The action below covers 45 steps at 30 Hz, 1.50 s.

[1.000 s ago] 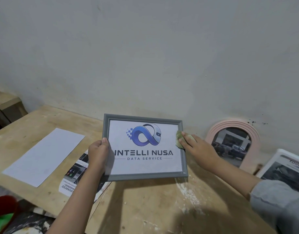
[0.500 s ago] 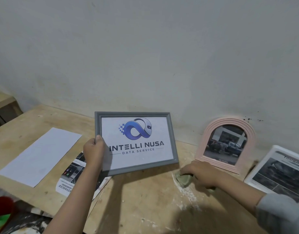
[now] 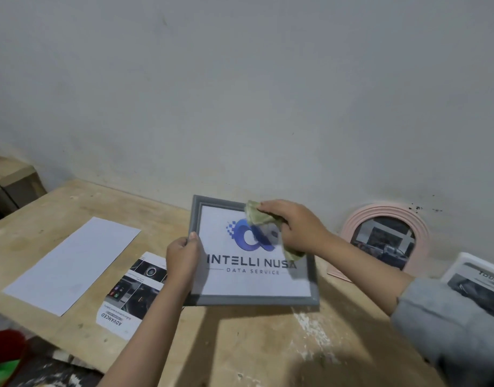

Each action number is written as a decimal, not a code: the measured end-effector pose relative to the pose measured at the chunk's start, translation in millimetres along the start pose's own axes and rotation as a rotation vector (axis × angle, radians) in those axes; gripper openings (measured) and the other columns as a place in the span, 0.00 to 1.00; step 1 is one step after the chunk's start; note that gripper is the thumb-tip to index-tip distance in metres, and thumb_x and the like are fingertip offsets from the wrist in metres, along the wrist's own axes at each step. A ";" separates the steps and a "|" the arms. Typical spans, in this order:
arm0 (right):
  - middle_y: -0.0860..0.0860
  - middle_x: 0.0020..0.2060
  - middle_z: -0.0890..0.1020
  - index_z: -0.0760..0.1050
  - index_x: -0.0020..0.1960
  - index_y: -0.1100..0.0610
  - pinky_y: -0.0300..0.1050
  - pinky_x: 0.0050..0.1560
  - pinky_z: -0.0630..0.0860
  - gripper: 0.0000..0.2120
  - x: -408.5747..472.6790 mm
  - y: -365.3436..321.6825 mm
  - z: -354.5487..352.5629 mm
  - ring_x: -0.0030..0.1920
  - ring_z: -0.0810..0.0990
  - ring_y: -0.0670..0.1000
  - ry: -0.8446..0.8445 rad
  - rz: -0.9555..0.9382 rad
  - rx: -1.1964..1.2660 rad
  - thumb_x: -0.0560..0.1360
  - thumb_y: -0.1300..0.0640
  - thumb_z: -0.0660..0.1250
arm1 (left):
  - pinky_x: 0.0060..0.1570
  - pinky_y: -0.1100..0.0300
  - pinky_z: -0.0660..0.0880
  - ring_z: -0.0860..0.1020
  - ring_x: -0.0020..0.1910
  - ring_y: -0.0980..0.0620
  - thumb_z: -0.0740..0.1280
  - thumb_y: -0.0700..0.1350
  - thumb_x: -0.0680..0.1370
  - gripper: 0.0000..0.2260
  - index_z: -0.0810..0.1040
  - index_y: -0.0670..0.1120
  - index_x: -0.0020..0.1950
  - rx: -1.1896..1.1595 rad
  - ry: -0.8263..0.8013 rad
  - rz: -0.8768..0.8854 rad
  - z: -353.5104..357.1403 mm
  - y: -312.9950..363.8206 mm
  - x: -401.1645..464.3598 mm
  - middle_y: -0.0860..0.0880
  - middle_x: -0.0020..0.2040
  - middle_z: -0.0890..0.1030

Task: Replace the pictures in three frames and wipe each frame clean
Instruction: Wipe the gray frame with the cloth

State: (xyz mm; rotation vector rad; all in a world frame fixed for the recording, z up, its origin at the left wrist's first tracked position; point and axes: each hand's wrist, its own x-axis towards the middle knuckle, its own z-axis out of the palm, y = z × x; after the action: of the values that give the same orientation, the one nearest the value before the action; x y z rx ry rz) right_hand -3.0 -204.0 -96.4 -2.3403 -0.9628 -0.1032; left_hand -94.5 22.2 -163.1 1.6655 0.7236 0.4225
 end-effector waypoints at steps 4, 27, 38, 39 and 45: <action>0.52 0.70 0.69 0.68 0.70 0.54 0.54 0.61 0.72 0.36 27.6 -25.6 26.7 0.66 0.70 0.59 0.147 -0.053 -0.041 0.65 0.75 0.56 | 0.36 0.59 0.63 0.67 0.35 0.49 0.59 0.46 0.80 0.12 0.66 0.44 0.37 -0.060 -0.108 -0.047 12.1 9.8 -13.6 0.44 0.36 0.69; 0.52 0.74 0.61 0.64 0.72 0.56 0.65 0.69 0.60 0.40 -16.5 -50.3 115.4 0.75 0.56 0.58 -0.156 -0.398 -0.104 0.63 0.79 0.56 | 0.43 0.61 0.75 0.81 0.52 0.50 0.41 0.70 0.75 0.40 0.80 0.43 0.57 -0.530 -0.260 -0.260 -2.4 10.2 -23.2 0.44 0.53 0.83; 0.53 0.74 0.63 0.68 0.70 0.55 0.58 0.70 0.62 0.33 -51.0 -42.6 128.9 0.74 0.58 0.56 -0.334 -0.459 -0.005 0.69 0.75 0.63 | 0.37 0.57 0.74 0.79 0.32 0.49 0.65 0.44 0.78 0.09 0.78 0.42 0.40 -0.289 -0.332 -0.350 -13.5 -25.0 -17.0 0.44 0.35 0.81; 0.52 0.74 0.62 0.67 0.71 0.54 0.58 0.70 0.62 0.35 -54.1 -43.0 129.8 0.75 0.57 0.56 -0.351 -0.449 0.006 0.67 0.76 0.62 | 0.36 0.57 0.74 0.79 0.32 0.48 0.65 0.44 0.78 0.08 0.77 0.42 0.41 -0.275 -0.324 -0.354 -14.1 -29.0 -15.9 0.44 0.34 0.80; 0.53 0.74 0.63 0.70 0.69 0.57 0.55 0.72 0.57 0.30 -73.5 -50.7 126.9 0.74 0.58 0.56 -0.485 -0.463 0.030 0.68 0.70 0.53 | 0.41 0.54 0.74 0.77 0.34 0.46 0.63 0.45 0.80 0.11 0.77 0.43 0.39 -0.249 -0.226 -0.378 -22.1 -33.6 -12.3 0.46 0.32 0.81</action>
State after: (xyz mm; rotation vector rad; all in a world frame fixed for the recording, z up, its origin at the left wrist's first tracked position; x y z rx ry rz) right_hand -109.4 -150.4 -195.7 -2.1092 -1.7175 0.3082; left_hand -125.3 33.6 -189.3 1.2815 0.7630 0.0505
